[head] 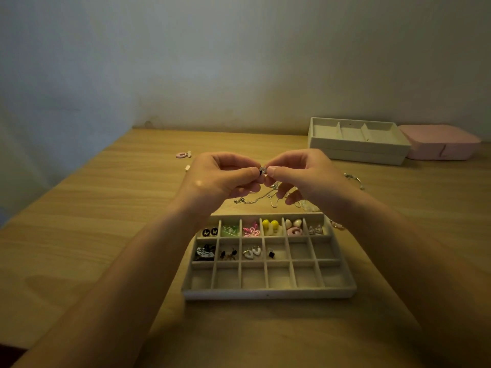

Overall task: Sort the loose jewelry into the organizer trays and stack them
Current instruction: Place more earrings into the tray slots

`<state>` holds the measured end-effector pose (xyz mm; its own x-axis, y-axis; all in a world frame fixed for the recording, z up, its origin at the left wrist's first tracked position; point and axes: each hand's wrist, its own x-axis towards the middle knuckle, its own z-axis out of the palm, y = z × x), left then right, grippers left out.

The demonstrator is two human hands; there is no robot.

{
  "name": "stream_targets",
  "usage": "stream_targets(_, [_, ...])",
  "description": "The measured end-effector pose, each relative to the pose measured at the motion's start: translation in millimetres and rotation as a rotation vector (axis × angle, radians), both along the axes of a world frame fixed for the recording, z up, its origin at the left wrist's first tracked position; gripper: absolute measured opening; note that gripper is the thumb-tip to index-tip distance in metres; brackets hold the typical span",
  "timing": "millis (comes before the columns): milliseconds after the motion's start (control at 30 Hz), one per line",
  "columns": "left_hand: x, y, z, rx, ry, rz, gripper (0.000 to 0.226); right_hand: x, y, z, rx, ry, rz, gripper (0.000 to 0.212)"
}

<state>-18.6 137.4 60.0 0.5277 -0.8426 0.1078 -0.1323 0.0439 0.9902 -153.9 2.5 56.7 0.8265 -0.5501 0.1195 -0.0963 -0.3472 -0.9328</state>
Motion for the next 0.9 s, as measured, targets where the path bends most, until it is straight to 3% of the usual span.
stream_targets(233, [-15,0,4,-0.030,0.014,0.057,0.010,-9,2,3,0.025,-0.049,-0.006,0.014])
stream_targets(367, [-22,1,5,-0.006,-0.044,0.055,0.012,-12,1,4,-0.029,-0.029,-0.014,0.007])
stream_targets(700, [-18,6,5,0.198,-0.304,-0.055,0.009,-17,1,9,-0.143,0.215,0.075,0.005])
stream_targets(900, [-16,3,1,0.307,-0.351,-0.130,0.009,-19,4,4,-0.128,0.299,0.101,0.008])
